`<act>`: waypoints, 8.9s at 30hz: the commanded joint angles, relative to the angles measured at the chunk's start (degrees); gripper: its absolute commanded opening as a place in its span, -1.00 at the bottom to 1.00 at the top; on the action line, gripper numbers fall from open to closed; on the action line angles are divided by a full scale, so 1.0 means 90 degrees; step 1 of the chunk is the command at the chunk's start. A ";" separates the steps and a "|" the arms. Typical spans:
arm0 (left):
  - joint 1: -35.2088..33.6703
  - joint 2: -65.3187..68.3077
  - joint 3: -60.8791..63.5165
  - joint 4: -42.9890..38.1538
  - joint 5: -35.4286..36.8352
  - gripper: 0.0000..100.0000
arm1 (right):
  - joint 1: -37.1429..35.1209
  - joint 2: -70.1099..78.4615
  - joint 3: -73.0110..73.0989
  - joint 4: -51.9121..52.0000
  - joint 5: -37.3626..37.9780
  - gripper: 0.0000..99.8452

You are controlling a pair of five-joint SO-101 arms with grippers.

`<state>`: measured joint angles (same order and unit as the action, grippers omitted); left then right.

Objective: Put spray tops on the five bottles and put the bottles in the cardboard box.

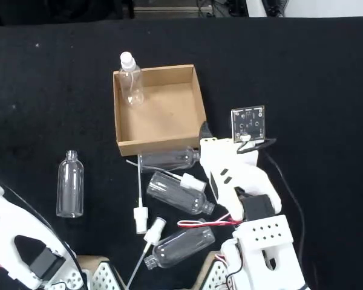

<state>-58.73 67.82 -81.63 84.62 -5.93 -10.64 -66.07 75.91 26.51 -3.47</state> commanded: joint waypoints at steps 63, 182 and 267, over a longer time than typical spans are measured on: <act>0.0200 0.0088 -0.0913 0.0791 0.0361 -0.94 | -0.0117 -0.0161 -0.0083 -0.0147 0.0010 -0.60; -0.0161 0.1114 -0.0835 -0.0596 0.1651 -0.90 | -0.0127 -0.0161 -0.0044 -0.0186 0.0020 -0.60; 0.4088 -0.8576 0.7868 0.1778 0.0381 -0.88 | 0.1074 -0.0181 -0.0806 0.0391 0.0000 -0.60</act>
<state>-30.95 -0.04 -13.49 100.44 -1.19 -4.31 -66.07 74.33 27.74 -3.47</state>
